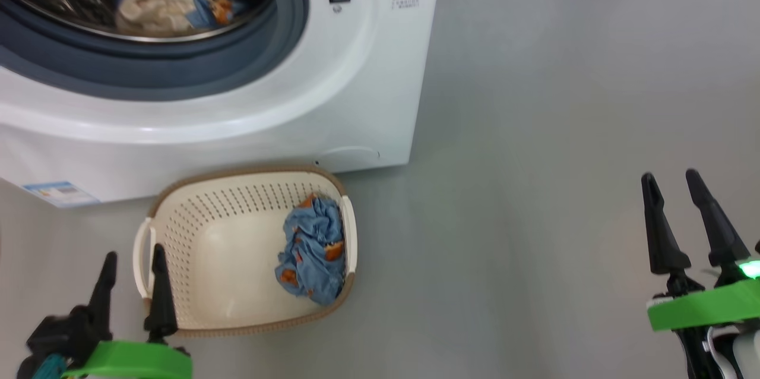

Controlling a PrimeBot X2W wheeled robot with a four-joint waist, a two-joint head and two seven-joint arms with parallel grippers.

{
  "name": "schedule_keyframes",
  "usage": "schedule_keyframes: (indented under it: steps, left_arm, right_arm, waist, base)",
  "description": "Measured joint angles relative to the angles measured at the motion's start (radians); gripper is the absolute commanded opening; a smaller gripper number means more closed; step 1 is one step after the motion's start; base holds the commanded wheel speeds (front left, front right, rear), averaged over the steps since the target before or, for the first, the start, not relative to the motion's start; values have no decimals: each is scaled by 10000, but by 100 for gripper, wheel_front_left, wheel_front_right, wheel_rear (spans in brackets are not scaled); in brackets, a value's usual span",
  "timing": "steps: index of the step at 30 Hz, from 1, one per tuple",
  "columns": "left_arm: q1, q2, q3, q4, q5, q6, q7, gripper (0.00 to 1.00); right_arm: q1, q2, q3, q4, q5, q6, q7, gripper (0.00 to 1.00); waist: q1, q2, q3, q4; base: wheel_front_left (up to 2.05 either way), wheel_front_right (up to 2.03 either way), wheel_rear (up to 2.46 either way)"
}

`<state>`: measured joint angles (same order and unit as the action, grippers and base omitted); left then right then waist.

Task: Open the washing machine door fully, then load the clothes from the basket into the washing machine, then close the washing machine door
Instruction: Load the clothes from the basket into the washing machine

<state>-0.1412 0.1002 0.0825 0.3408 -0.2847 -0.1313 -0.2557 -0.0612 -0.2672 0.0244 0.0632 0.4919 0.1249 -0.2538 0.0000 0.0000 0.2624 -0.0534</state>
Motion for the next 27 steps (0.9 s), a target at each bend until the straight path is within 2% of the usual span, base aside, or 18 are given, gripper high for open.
schedule_keyframes:
  steps: [9,17,21,27]
  left_arm:
    - [-1380,29,-721,1856,-407,0,2,100]
    - [-2804,328,-1639,3538,-619,0,4,100]
    - [-3588,533,-2259,4429,-884,2,4,100]
    - [-5079,826,-3716,5833,-1258,0,2,100]
  right_arm:
    - [-854,249,15,-67,-17,0,0,100]
    - [-1500,491,115,-113,-86,0,0,100]
    - [-1875,556,203,-180,-86,0,0,100]
    - [-2438,755,349,-247,-86,0,0,100]
  waist:
    - [0,0,1180,-155]
    - [0,0,2167,-356]
    - [0,0,2679,-480]
    - [0,0,3500,-696]
  base:
    - [0,0,0]
    - [0,0,0]
    - [0,0,0]
    - [0,0,0]
